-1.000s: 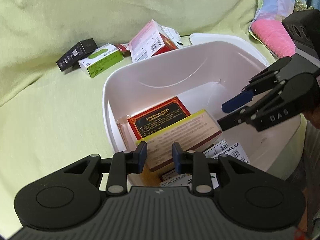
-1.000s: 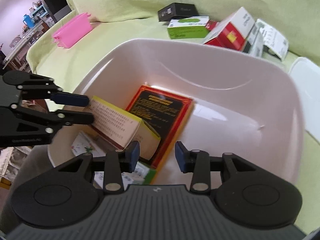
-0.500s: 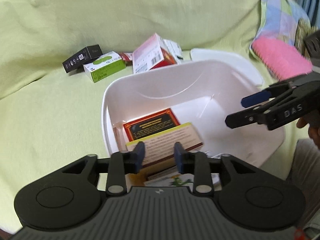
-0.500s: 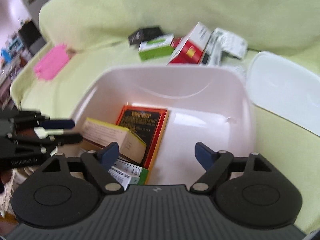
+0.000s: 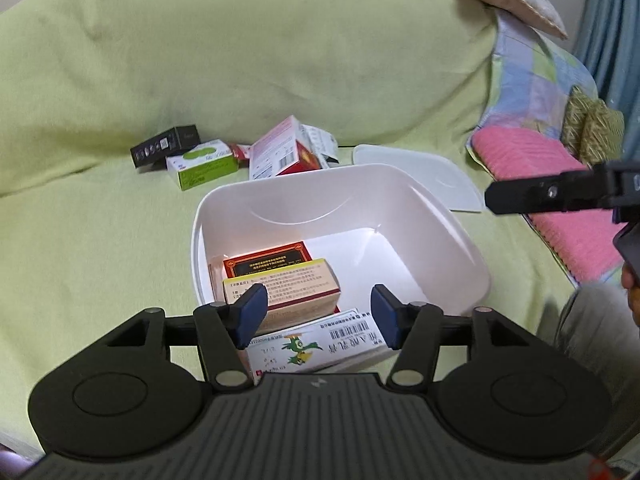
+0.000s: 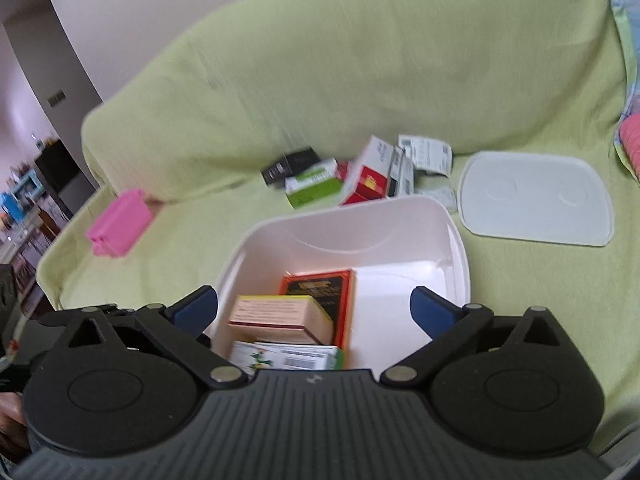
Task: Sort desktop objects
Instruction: 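Raise the right gripper out of the bin and swing toward remaining boxes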
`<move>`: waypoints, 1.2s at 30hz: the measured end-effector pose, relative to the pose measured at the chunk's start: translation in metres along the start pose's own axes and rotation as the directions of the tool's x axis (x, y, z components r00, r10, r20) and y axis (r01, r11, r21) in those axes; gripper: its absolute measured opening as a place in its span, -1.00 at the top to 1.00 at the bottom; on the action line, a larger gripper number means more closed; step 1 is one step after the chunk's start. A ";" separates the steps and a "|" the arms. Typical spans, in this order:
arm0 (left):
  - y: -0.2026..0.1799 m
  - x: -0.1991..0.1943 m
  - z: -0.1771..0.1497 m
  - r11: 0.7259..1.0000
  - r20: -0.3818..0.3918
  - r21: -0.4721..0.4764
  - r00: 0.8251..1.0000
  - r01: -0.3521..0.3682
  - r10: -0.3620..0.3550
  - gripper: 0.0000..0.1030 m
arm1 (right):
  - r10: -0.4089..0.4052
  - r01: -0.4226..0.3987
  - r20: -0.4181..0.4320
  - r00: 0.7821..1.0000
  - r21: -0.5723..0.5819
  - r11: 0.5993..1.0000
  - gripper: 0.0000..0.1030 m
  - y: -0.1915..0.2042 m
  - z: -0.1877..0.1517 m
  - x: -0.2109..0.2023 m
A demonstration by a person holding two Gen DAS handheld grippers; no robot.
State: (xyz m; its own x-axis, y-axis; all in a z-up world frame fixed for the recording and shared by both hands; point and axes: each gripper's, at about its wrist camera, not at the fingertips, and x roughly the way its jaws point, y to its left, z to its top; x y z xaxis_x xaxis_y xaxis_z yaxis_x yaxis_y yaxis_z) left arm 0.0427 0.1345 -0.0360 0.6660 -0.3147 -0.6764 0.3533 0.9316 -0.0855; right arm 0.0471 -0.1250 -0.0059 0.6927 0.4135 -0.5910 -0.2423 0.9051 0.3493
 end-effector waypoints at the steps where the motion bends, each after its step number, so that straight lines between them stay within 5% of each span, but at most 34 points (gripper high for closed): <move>1: -0.003 -0.006 0.000 1.000 0.006 0.009 1.000 -0.009 0.009 -0.17 | 0.009 -0.009 0.010 1.000 -0.002 1.000 -0.97 0.002 -0.001 -0.004; 7: -0.014 -0.037 0.002 0.997 0.065 -0.011 0.995 -0.072 0.072 -0.21 | 0.094 -0.093 0.053 0.994 -0.024 0.995 -0.98 0.007 0.002 -0.017; 14: -0.015 -0.058 -0.006 0.983 0.095 -0.088 0.981 -0.159 0.167 -0.26 | 0.138 -0.140 -0.031 0.990 -0.068 0.988 -0.98 0.003 0.013 0.016; 24: -0.012 -0.013 0.019 0.986 0.023 0.004 0.986 -0.164 0.164 -0.26 | 0.099 -0.116 -0.106 0.989 -0.172 0.978 -0.98 -0.021 0.013 0.054; 36: 0.058 0.050 0.062 0.991 0.002 0.007 0.991 -0.133 0.133 -0.26 | 0.134 -0.199 -0.189 0.973 -0.387 0.900 -0.98 -0.029 0.067 0.121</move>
State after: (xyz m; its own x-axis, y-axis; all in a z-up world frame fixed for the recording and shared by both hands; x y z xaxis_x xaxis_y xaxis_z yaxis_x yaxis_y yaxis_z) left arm 0.1375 0.1616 -0.0297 0.7083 -0.1883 -0.6803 0.2662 0.9639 0.0104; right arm 0.1833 -0.1084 -0.0385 0.5132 0.5425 -0.6651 -0.6195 0.7705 0.1505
